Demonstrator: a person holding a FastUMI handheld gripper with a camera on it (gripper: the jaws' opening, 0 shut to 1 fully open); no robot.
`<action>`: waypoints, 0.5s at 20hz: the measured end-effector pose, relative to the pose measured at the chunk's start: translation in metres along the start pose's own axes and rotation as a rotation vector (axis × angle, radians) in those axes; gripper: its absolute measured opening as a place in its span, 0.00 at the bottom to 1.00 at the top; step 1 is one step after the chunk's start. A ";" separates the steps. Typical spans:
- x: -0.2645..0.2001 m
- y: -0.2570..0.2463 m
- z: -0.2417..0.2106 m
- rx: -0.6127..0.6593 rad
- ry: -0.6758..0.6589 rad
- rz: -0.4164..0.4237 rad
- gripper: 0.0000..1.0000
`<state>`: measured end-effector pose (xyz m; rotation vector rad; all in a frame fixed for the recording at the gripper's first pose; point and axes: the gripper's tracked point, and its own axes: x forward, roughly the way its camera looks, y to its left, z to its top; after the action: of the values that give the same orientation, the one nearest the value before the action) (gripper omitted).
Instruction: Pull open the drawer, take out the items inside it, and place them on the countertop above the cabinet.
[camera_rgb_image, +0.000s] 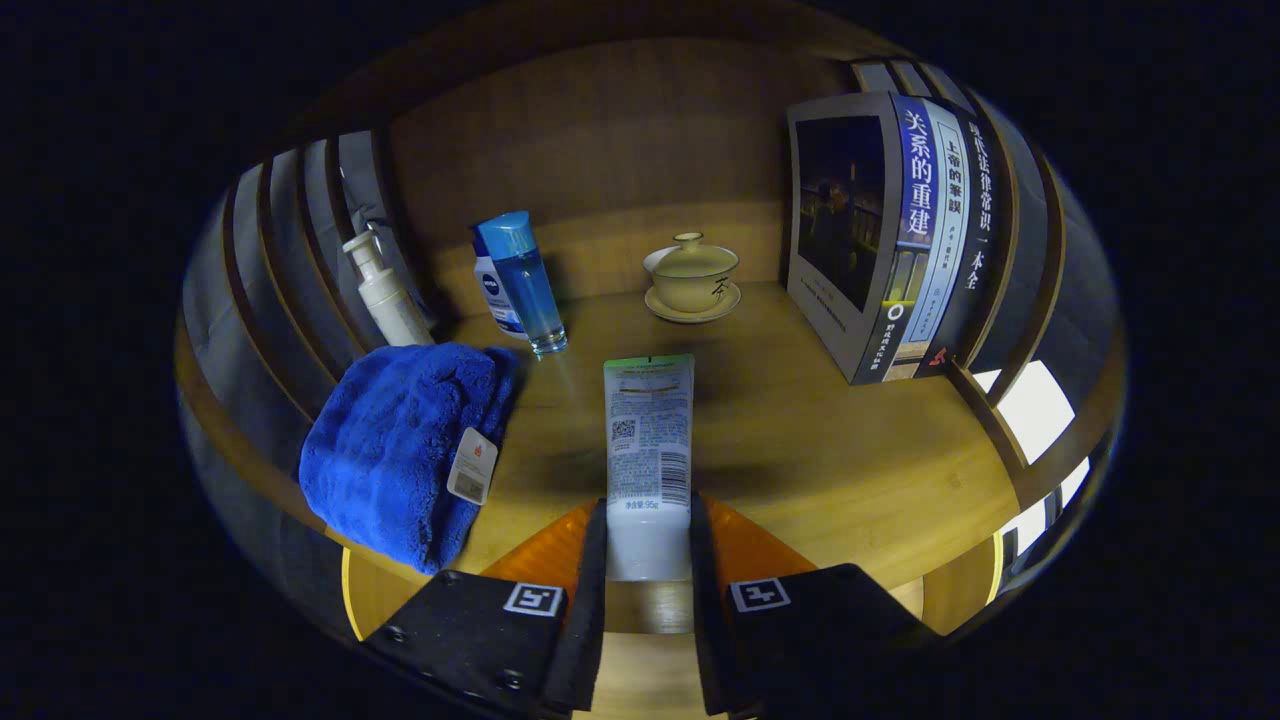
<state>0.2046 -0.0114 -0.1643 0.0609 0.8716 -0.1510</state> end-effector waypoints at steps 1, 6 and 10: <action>0.002 -0.001 -0.001 0.006 0.001 -0.003 0.47; 0.007 -0.009 0.003 0.023 -0.022 -0.021 0.49; 0.006 -0.011 0.009 0.019 -0.054 -0.031 0.78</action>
<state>0.2136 -0.0235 -0.1630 0.0613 0.8180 -0.1888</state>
